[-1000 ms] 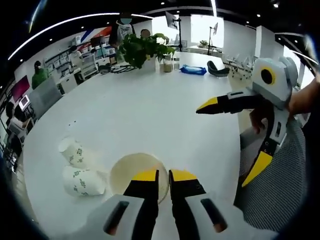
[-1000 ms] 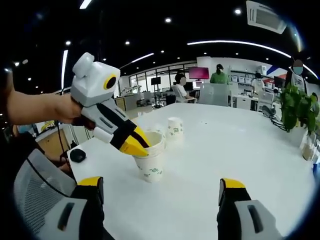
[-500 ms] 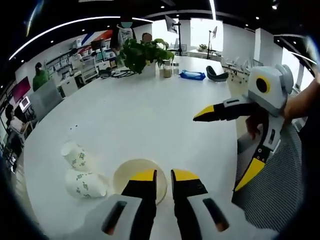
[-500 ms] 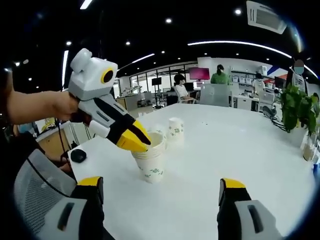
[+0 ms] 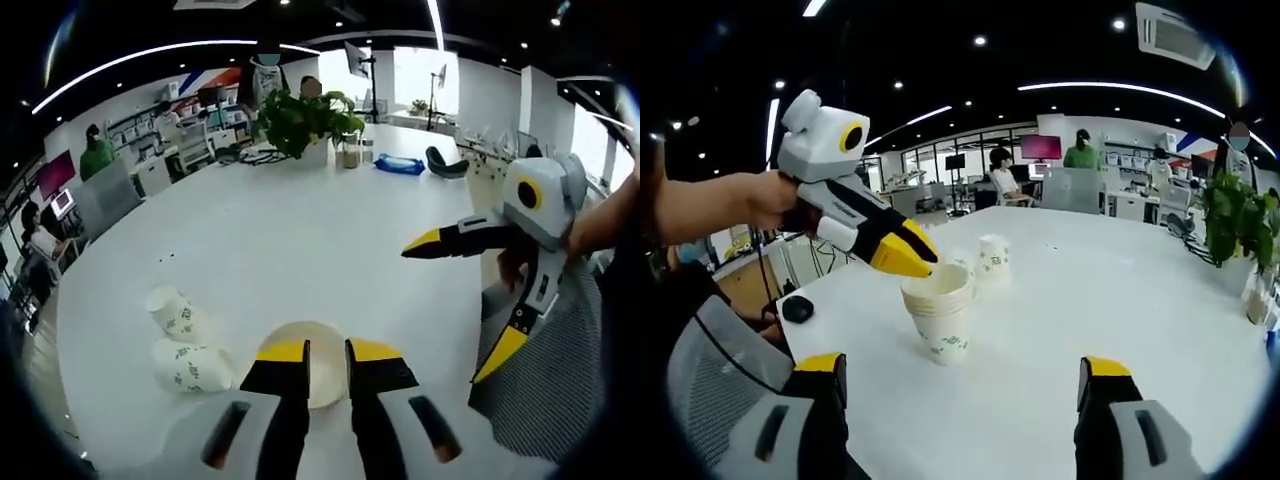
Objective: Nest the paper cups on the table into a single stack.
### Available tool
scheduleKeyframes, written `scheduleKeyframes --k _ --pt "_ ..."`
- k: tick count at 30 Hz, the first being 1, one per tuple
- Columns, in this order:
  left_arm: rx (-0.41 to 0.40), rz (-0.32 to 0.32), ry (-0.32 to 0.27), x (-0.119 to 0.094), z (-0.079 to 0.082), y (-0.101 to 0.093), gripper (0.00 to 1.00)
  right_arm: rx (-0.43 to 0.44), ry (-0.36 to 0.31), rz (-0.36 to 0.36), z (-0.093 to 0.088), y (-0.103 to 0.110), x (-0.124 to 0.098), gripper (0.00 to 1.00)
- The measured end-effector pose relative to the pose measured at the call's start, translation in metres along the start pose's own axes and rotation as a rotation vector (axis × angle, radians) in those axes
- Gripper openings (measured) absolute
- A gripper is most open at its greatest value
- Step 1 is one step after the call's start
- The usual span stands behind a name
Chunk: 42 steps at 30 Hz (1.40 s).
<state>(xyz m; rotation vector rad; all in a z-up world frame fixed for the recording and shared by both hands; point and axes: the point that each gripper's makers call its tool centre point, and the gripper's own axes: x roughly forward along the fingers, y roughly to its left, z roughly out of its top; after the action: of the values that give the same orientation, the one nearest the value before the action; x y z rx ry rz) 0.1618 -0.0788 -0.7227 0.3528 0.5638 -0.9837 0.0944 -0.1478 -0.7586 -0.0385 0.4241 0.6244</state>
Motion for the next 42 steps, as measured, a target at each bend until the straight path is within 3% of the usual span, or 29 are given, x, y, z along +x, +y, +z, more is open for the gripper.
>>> scheduleKeyframes --k 11,20,25,29,37,42 --pt "-0.081 0.089 -0.010 -0.008 0.000 0.026 0.17 -0.006 0.005 0.004 0.000 0.003 0.000 0.97" --pt "-0.132 0.147 0.008 -0.011 -0.013 0.052 0.27 -0.008 0.009 0.005 -0.002 0.002 0.001 0.97" --pt "-0.256 0.224 -0.023 -0.011 -0.016 0.075 0.36 -0.010 0.014 0.006 -0.004 0.001 0.001 0.97" --pt "-0.348 0.241 -0.035 -0.009 -0.018 0.083 0.39 -0.016 0.023 0.008 -0.005 0.003 0.001 0.97" --pt "-0.498 0.299 -0.012 -0.003 -0.035 0.088 0.53 -0.014 0.026 0.003 -0.005 0.003 0.001 0.97" --pt "-0.611 0.335 0.002 0.004 -0.050 0.105 0.60 -0.019 0.028 0.000 -0.004 0.003 0.000 0.96"
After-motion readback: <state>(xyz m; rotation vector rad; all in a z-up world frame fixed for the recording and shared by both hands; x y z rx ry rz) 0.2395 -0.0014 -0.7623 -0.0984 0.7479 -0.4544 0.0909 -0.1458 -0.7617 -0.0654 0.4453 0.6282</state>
